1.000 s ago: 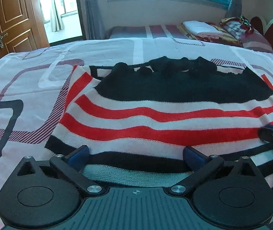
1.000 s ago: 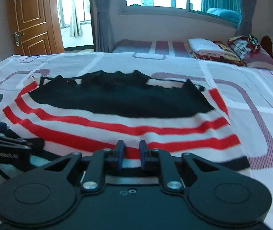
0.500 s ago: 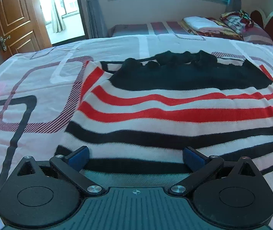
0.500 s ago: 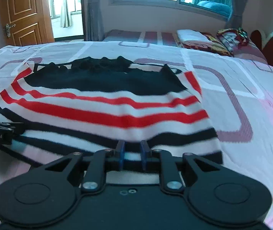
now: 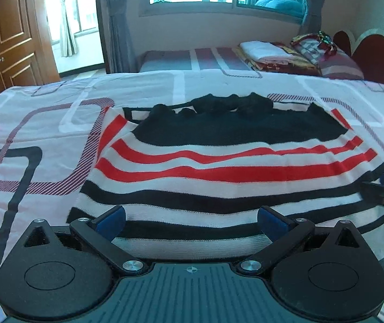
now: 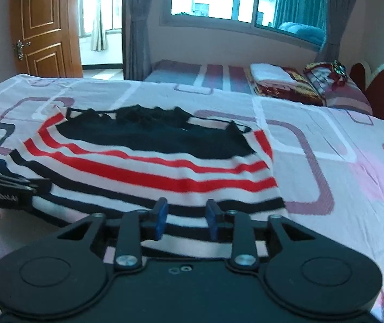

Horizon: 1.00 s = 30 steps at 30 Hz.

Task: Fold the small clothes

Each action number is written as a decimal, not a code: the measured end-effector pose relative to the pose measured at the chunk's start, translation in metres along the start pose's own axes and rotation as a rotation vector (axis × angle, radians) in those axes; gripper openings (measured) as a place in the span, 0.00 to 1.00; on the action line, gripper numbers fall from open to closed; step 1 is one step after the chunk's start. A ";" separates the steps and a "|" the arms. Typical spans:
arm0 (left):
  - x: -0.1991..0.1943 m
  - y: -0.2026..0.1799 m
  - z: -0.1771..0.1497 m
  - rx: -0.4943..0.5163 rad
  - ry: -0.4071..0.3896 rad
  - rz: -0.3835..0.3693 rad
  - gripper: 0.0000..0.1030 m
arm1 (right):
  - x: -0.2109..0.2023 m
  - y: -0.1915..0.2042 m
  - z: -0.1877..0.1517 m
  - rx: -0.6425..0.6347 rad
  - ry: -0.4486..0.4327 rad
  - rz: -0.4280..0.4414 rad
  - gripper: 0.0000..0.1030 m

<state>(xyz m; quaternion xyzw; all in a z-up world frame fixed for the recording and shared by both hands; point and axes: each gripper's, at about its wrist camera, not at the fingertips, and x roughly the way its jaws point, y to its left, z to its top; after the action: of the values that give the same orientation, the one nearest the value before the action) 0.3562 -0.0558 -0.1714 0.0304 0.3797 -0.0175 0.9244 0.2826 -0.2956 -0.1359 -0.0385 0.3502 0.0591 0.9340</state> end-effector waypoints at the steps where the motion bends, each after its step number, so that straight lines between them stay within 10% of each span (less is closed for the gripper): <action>1: 0.004 0.000 -0.002 0.003 0.002 0.013 1.00 | 0.004 0.004 -0.001 0.008 -0.005 0.014 0.41; 30: 0.036 0.035 -0.005 -0.173 0.102 0.094 1.00 | 0.032 -0.077 -0.034 0.063 0.059 -0.046 0.35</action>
<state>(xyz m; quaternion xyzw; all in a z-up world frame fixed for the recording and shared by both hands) 0.3802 -0.0204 -0.1989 -0.0309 0.4244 0.0604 0.9029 0.2947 -0.3733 -0.1801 -0.0189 0.3782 0.0254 0.9252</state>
